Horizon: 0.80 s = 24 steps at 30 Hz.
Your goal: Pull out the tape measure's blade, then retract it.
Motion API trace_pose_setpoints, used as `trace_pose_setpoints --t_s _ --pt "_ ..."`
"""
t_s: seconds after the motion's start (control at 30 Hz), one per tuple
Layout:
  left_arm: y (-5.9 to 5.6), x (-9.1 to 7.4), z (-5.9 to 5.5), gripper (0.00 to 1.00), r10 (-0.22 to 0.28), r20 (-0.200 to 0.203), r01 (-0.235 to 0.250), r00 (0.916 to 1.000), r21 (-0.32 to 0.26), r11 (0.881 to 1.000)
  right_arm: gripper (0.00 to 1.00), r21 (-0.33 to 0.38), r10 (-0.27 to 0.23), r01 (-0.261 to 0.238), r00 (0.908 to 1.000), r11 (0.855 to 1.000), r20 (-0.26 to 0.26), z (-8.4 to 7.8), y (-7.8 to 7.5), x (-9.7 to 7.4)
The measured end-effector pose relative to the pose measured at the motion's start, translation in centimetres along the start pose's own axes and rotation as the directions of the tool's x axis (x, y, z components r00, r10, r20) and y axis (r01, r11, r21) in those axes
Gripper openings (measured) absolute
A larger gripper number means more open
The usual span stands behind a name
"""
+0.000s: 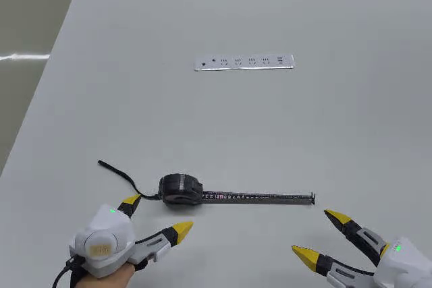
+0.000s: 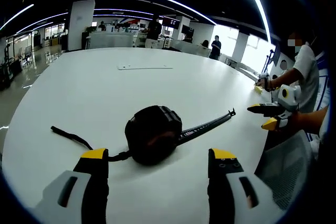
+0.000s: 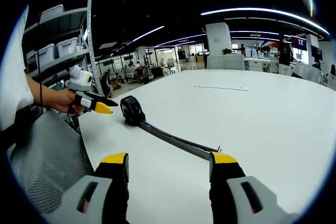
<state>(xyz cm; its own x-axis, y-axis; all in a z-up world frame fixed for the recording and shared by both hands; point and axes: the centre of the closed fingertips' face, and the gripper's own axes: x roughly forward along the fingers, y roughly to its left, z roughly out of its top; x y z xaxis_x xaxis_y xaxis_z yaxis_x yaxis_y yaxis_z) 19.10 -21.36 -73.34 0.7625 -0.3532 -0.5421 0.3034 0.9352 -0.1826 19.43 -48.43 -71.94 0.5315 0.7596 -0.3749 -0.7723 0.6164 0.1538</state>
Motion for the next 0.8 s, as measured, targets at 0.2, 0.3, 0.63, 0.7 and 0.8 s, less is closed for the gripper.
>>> trace_pose_setpoints --t_s 0.2,0.3,0.63,0.7,0.8 --pt "0.0 0.8 0.0 0.78 0.023 -0.007 -0.023 0.9997 -0.007 1.0 0.63 -0.001 0.0 0.0 1.0 1.0 -0.004 -0.1 -0.1 0.1" --pt "-0.5 1.3 0.3 0.8 0.011 0.006 -0.011 0.9999 -0.054 0.998 0.63 -0.004 0.003 -0.003 1.0 1.0 -0.007 -0.1 -0.1 0.1" --pt "-1.2 2.8 0.3 0.81 0.019 -0.017 -0.02 0.9997 -0.056 0.998 0.63 -0.003 0.003 -0.003 1.0 1.0 -0.008 0.0 -0.4 0.3" --pt "-0.9 3.0 0.5 0.81 0.033 -0.015 -0.034 0.9993 -0.062 0.998 0.63 -0.002 0.008 -0.008 0.9999 1.0 -0.007 0.1 -0.4 0.4" --pt "-0.8 3.3 0.6 0.82 0.045 -0.019 -0.046 0.9988 -0.072 0.996 0.63 -0.004 0.01 -0.01 0.9999 1.0 -0.009 0.1 -0.4 0.5"
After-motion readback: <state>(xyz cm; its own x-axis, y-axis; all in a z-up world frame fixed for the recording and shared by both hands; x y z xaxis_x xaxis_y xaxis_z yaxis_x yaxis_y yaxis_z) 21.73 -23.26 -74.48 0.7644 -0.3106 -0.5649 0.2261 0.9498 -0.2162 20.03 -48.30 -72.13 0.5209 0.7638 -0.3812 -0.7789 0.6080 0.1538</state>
